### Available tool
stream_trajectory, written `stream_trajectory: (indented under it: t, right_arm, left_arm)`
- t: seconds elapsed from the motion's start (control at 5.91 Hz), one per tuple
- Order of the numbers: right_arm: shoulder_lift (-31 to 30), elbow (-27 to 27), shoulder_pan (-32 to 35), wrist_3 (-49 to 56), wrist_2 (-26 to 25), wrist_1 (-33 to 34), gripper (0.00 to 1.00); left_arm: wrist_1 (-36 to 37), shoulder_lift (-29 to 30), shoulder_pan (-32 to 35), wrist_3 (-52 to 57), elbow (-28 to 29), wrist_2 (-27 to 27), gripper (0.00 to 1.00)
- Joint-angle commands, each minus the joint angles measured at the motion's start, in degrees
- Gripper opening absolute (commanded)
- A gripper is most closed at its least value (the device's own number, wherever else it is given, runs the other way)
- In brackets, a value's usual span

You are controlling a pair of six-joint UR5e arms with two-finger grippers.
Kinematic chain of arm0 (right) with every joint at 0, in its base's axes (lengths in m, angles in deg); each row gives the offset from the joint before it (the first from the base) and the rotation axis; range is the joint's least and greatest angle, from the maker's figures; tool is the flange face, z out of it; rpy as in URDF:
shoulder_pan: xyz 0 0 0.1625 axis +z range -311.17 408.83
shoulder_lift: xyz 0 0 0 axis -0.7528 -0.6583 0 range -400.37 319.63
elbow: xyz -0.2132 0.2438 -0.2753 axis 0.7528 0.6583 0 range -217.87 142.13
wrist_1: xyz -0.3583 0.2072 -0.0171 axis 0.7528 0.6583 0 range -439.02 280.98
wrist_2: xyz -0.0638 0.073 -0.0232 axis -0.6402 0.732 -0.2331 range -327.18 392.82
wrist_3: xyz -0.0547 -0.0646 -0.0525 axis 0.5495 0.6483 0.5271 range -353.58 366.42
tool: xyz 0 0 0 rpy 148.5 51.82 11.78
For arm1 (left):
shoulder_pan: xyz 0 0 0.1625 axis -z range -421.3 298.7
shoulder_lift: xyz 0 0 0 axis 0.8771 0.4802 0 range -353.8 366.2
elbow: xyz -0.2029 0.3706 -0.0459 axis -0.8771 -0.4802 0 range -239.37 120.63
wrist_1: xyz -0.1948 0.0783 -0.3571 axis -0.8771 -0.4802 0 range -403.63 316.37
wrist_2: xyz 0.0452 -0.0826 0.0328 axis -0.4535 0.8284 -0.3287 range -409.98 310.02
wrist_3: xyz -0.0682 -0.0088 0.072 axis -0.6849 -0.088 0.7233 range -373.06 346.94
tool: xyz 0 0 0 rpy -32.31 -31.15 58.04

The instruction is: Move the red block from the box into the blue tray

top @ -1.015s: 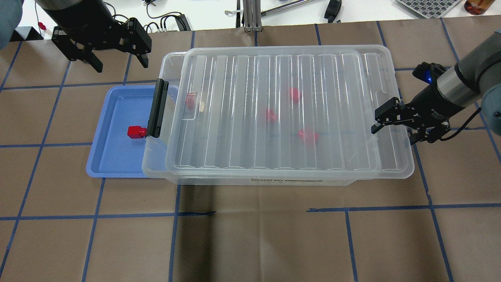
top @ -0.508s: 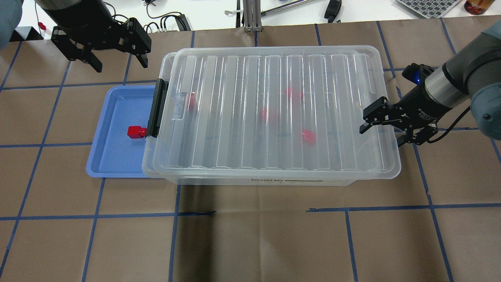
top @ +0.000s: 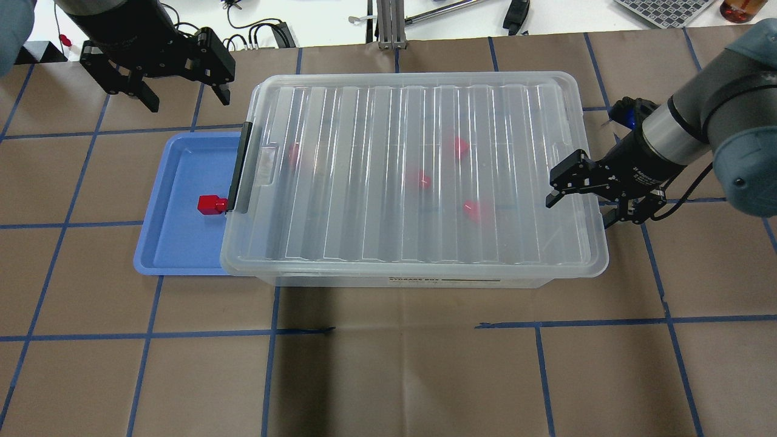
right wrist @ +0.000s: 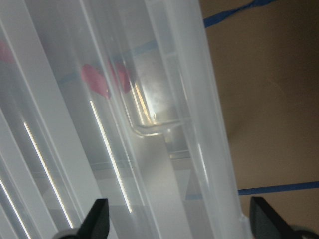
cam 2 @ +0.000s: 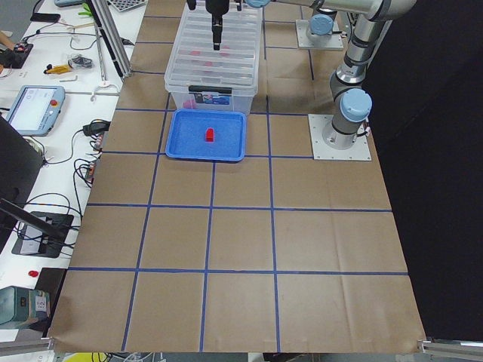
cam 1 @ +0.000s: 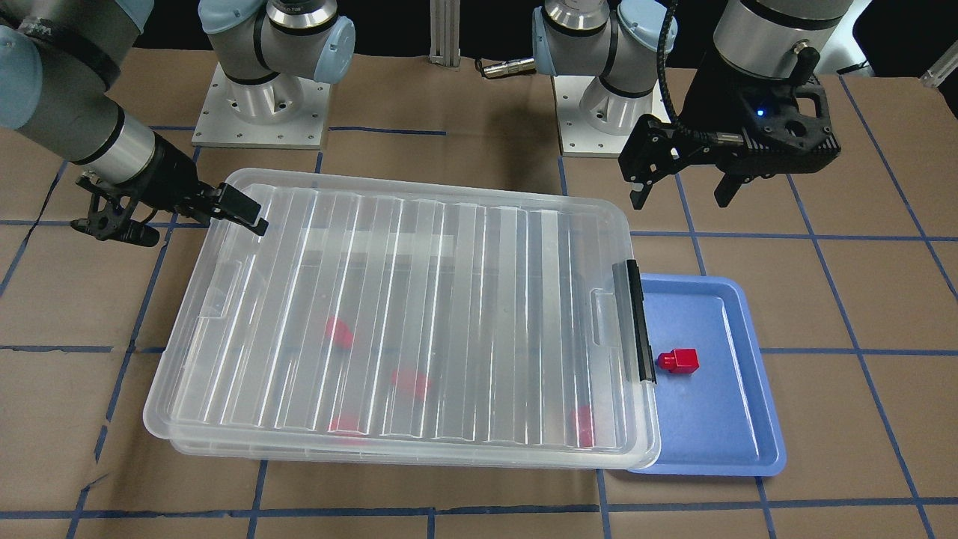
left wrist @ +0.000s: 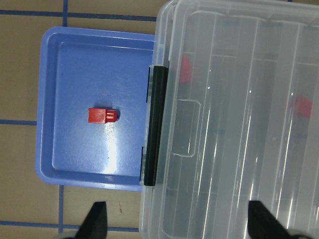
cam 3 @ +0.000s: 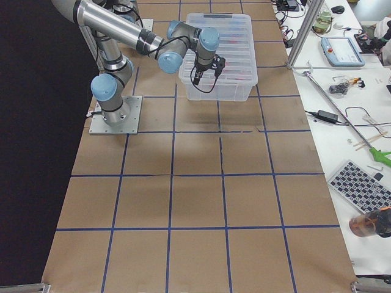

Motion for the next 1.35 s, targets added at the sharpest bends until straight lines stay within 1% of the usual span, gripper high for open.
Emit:
stream_trajectory:
  t: [0.0, 0.17, 0.34, 0.51, 0.68, 0.85, 1.02, 1.18]
  right_arm:
    - [0.06, 4.15, 0.04, 5.65, -8.61, 0.48, 1.0]
    - [-0.12, 7.05, 0.22, 6.39, -11.54, 0.31, 1.0]
    - [-0.03, 10.39, 1.35, 6.22, -11.83, -0.39, 1.0]
    - [0.58, 14.95, 4.15, 4.82, -13.4, -5.18, 1.0]
    - [1.37, 20.99, 6.44, 1.94, -14.72, -12.02, 1.0]
    - [3.2, 26.71, 9.24, -2.18, -14.82, -16.96, 1.0]
    - [4.88, 30.34, 13.62, -6.74, -16.74, -18.83, 1.0]
    - [5.41, 31.24, 16.8, -8.1, -17.89, -18.85, 1.0]
  left_arm:
    - [0.0, 0.0, -0.07, 0.0, 0.0, 0.02, 0.98]
    - [0.0, 0.0, 0.02, 0.0, 0.0, 0.02, 0.98]
    - [0.0, 0.0, 0.02, -0.09, 0.0, 0.02, 0.98]
    - [0.0, 0.0, 0.02, -0.09, 0.0, 0.02, 0.98]
    - [0.0, 0.0, -0.07, 0.0, 0.0, 0.11, 0.98]
    - [0.0, 0.0, 0.02, 0.0, 0.0, -0.15, 0.98]
    - [0.0, 0.09, -0.07, 0.0, 0.52, -0.33, 0.98]
    - [0.0, 0.44, -0.07, 1.04, 1.14, -0.59, 0.98]
